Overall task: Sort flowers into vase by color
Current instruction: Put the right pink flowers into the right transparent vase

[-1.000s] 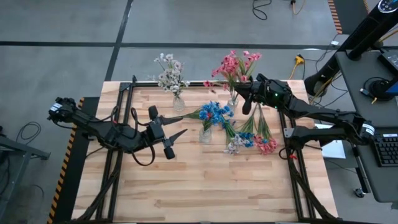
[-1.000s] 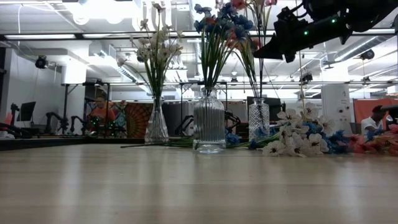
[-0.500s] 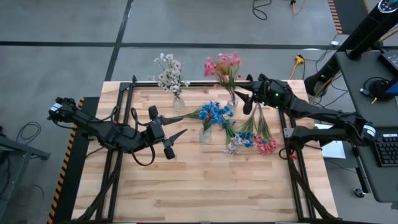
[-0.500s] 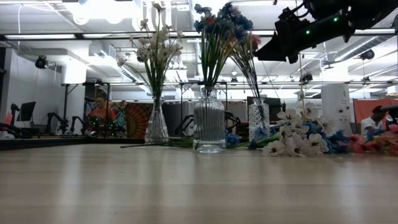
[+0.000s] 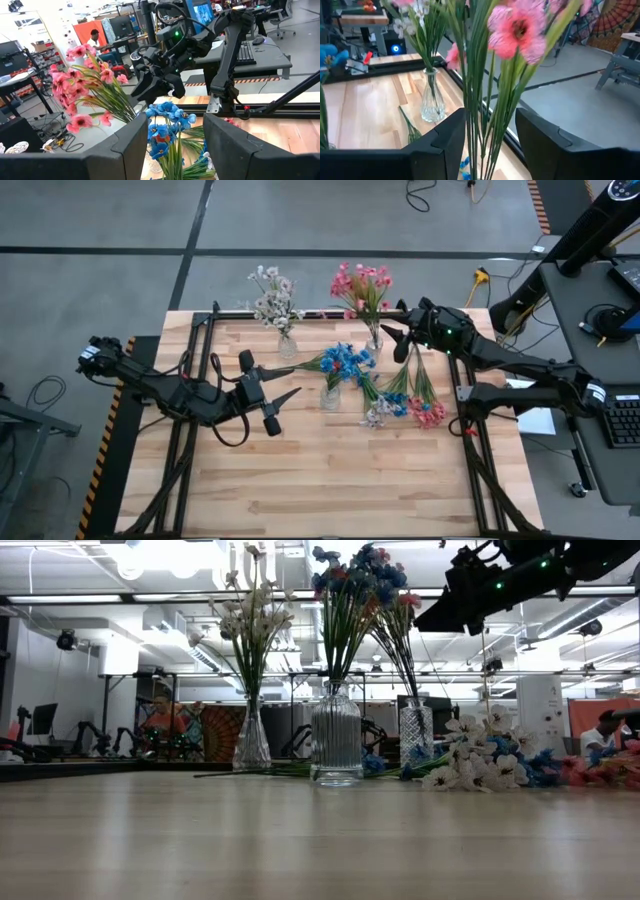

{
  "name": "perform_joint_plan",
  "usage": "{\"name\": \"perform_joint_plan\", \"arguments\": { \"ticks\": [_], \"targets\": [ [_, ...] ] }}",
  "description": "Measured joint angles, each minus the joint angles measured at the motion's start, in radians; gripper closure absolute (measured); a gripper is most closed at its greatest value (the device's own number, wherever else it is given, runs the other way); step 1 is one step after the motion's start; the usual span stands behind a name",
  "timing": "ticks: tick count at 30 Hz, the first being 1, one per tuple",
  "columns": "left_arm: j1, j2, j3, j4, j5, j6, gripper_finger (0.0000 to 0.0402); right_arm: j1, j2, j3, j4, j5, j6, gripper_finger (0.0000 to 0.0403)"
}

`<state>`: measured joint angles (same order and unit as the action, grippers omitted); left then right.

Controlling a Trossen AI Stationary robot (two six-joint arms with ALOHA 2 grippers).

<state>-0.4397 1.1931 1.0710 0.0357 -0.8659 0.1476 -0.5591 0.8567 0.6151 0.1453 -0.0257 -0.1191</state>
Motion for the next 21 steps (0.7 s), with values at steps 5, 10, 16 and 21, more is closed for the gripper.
{"name": "perform_joint_plan", "arguments": {
  "ticks": [5, 10, 16, 21],
  "targets": [
    [0.0, 0.0, 0.0, 0.0, 0.0, 0.0, 0.0228, 0.024, 0.047, 0.0, 0.032, -0.008, -0.035, 0.024],
    [0.001, 0.0, 0.0, 0.0, 0.0, 0.0, 0.0228, 0.045, 0.084, 0.0, 0.098, -0.006, -0.048, 0.0231],
    [0.002, 0.0, 0.0, -0.01, -0.012, 0.0, 0.0228, 0.048, 0.133, 0.0, 0.18, 0.003, -0.049, 0.0229],
    [0.002, 0.0, 0.0, -0.013, -0.015, 0.0, 0.0228, 0.048, 0.156, 0.0, 0.216, 0.061, -0.061, 0.0248]
  ]
}}
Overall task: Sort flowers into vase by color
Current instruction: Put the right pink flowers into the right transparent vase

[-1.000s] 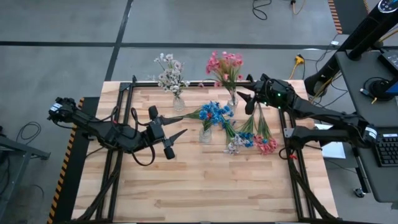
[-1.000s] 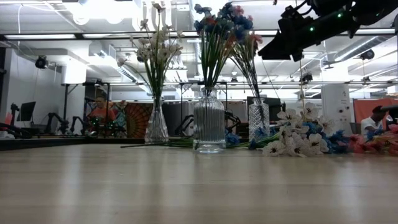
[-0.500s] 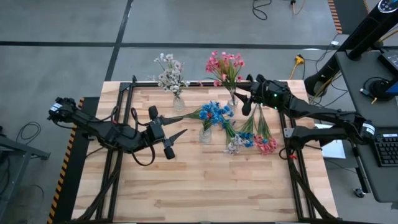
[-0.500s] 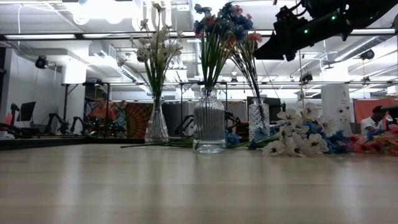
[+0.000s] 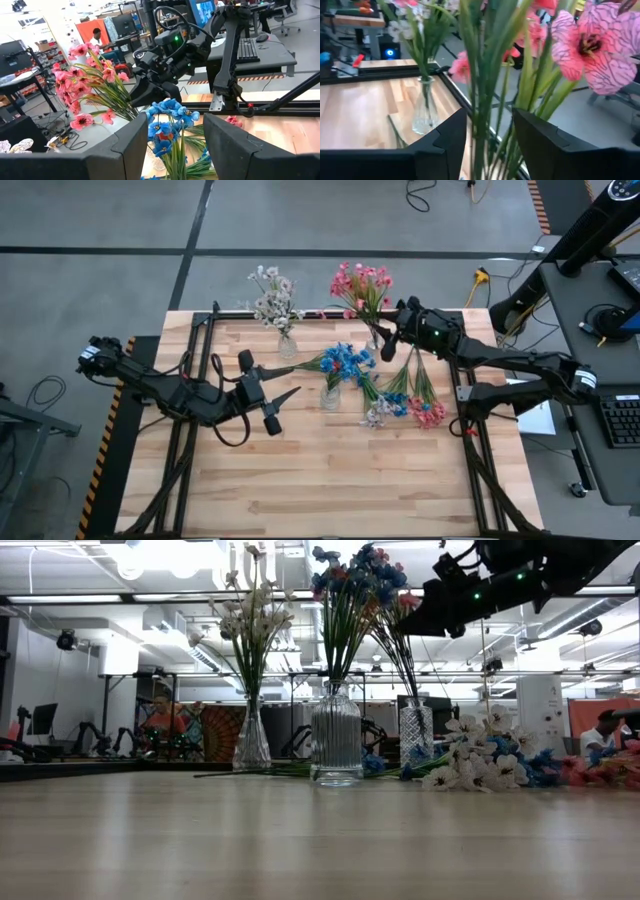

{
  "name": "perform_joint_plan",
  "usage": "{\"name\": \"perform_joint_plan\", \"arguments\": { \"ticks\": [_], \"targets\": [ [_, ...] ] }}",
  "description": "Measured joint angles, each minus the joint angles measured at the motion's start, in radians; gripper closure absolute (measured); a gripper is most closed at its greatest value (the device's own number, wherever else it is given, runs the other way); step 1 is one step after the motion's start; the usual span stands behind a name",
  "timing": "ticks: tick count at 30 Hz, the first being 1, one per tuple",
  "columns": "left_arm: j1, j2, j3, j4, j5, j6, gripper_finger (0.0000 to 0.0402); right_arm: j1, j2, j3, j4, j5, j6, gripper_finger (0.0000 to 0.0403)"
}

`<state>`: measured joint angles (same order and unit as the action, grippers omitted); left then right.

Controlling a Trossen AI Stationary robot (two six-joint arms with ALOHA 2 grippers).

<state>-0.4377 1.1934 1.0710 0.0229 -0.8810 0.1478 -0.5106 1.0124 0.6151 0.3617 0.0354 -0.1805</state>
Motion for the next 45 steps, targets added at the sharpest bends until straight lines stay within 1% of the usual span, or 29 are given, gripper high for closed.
{"name": "perform_joint_plan", "arguments": {
  "ticks": [3, 10, 14, 29, 45],
  "targets": [
    [0.0, 0.0, 0.0, -0.003, 0.0, 0.0, 0.0228, 0.0, 0.003, 0.0, 0.003, 0.002, -0.001, 0.0276],
    [0.0, 0.0, 0.0, -0.014, -0.001, 0.0, 0.0228, 0.0, 0.003, 0.0, 0.003, 0.001, -0.004, 0.0357],
    [0.001, 0.0, 0.0, -0.016, -0.002, 0.0, 0.0228, 0.0, 0.003, 0.0, -0.005, 0.001, -0.003, 0.0381],
    [0.001, 0.0, 0.0, -0.024, -0.002, 0.0, 0.0228, 0.0, 0.001, 0.0, -0.066, 0.001, 0.007, 0.0387],
    [0.001, 0.0, 0.0, -0.025, -0.002, 0.0, 0.0228, 0.0, 0.001, -0.048, -0.064, 0.001, -0.038, 0.0388]
  ]
}}
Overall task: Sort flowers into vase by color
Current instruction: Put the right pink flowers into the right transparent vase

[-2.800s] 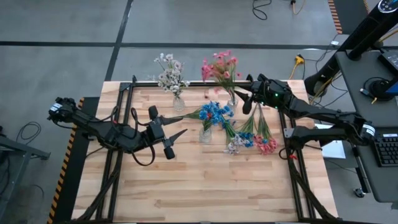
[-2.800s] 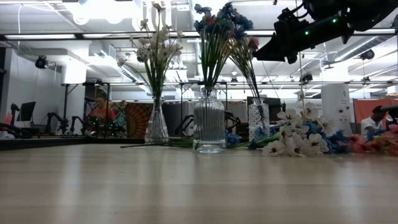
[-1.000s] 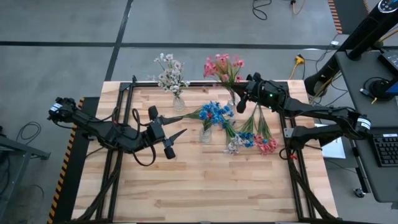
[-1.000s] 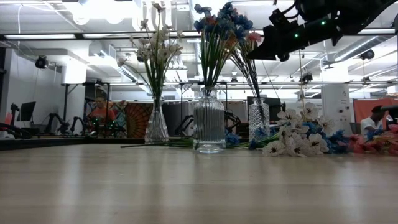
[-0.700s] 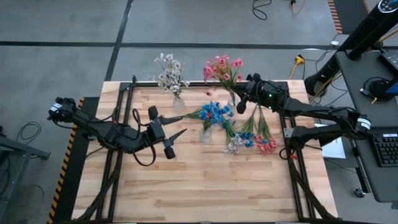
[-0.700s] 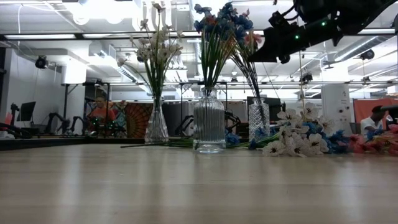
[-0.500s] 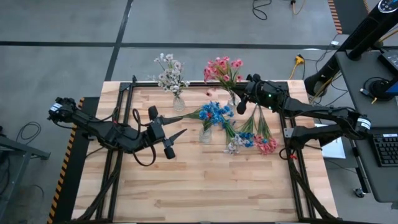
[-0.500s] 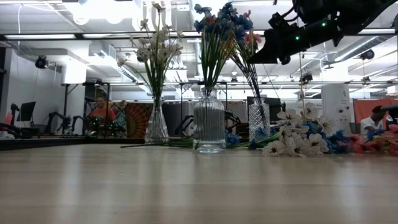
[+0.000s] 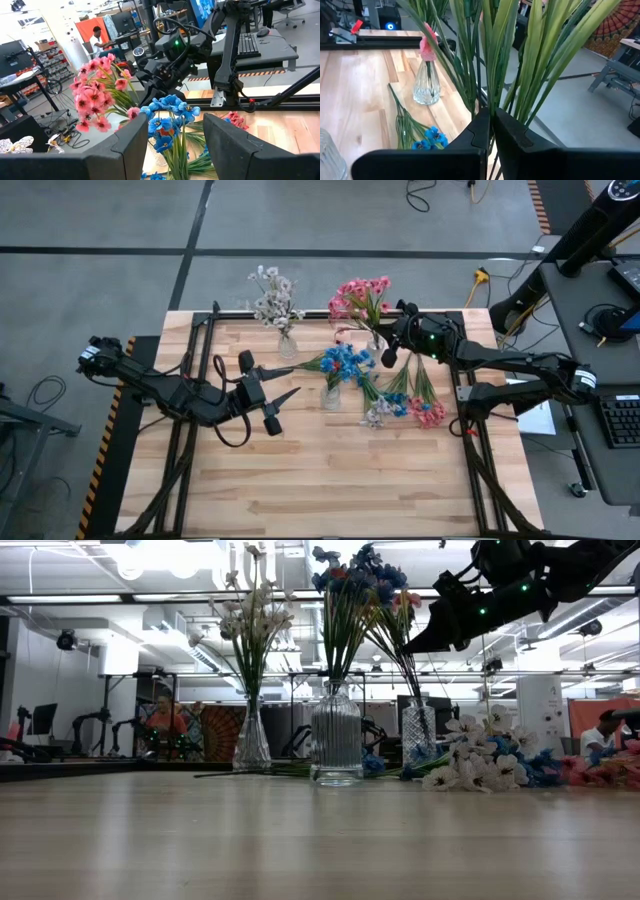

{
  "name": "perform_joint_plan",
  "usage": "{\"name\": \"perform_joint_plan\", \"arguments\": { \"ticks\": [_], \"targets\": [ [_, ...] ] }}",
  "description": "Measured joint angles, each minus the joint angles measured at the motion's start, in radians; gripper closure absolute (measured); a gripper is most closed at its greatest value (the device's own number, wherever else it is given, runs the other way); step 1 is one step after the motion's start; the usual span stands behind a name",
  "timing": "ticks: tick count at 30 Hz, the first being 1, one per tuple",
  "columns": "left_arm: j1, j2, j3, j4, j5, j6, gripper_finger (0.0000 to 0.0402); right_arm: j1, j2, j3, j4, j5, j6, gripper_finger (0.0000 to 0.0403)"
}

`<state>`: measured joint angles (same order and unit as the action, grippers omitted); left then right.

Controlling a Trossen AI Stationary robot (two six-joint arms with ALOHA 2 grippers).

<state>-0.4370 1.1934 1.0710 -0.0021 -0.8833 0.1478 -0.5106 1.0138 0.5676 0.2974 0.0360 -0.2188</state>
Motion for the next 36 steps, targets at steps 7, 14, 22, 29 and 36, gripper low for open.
{"name": "perform_joint_plan", "arguments": {
  "ticks": [7, 14, 22, 29, 36],
  "targets": [
    [0.0, 0.0, 0.0, 0.0, 0.0, 0.0, 0.0228, 0.0, 0.037, -0.012, 0.027, 0.001, -0.003, 0.0388],
    [0.0, 0.0, 0.0, 0.0, 0.0, 0.0, 0.0228, 0.0, 0.072, -0.012, 0.035, 0.001, -0.003, 0.0388],
    [0.0, 0.0, 0.0, -0.025, 0.0, -0.01, 0.0228, 0.0, 0.057, -0.013, 0.027, 0.002, -0.008, 0.0388],
    [0.0, 0.0, 0.0, -0.024, 0.0, -0.011, 0.0228, 0.0, 0.055, -0.013, 0.022, 0.022, -0.002, 0.0366],
    [0.0, 0.0, 0.0, -0.027, 0.001, -0.011, 0.0228, 0.0, 0.053, -0.013, 0.015, 0.046, 0.001, 0.0311]
  ]
}}
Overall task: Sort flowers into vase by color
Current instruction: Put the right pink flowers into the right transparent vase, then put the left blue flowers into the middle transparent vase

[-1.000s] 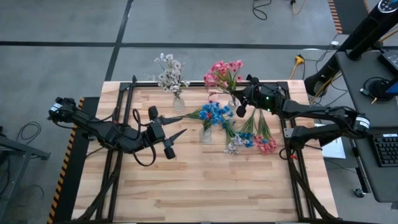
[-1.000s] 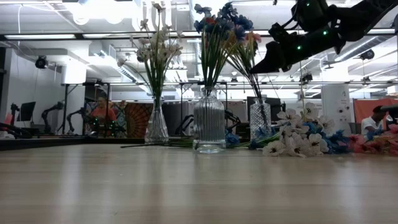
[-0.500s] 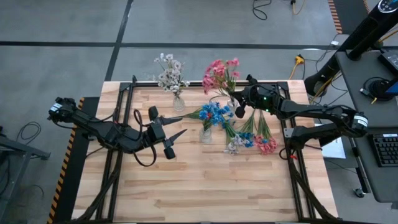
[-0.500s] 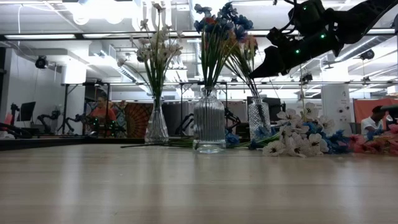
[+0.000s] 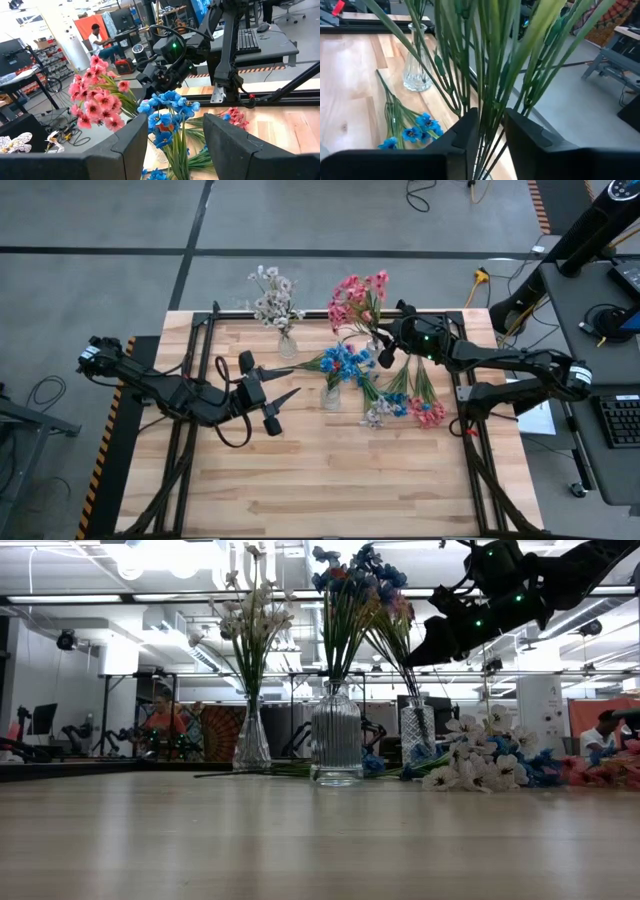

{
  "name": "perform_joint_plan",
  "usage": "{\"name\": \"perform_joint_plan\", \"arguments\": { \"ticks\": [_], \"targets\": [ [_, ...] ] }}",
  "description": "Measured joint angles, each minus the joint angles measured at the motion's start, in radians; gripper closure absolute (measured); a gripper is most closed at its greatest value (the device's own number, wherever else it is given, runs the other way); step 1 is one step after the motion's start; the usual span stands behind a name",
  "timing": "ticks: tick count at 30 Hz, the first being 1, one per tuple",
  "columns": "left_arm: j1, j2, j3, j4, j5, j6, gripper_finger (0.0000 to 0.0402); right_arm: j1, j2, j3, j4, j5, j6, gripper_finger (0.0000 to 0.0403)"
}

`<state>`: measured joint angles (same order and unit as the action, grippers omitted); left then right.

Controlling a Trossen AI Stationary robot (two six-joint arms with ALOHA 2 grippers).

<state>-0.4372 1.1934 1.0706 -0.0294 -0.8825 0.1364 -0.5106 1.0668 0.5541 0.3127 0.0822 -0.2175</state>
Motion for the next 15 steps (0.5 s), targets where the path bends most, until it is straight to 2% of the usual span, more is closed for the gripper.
{"name": "perform_joint_plan", "arguments": {
  "ticks": [8, 15],
  "targets": [
    [0.0, 0.0, 0.0, -0.009, 0.0, -0.009, 0.0228, 0.0, -0.059, 0.0, -0.056, 0.0, 0.028, 0.0274],
    [0.001, 0.007, 0.0, -0.072, 0.0, -0.078, 0.0228, 0.0, -0.139, 0.009, -0.147, -0.001, 0.074, 0.0252]
  ]
}}
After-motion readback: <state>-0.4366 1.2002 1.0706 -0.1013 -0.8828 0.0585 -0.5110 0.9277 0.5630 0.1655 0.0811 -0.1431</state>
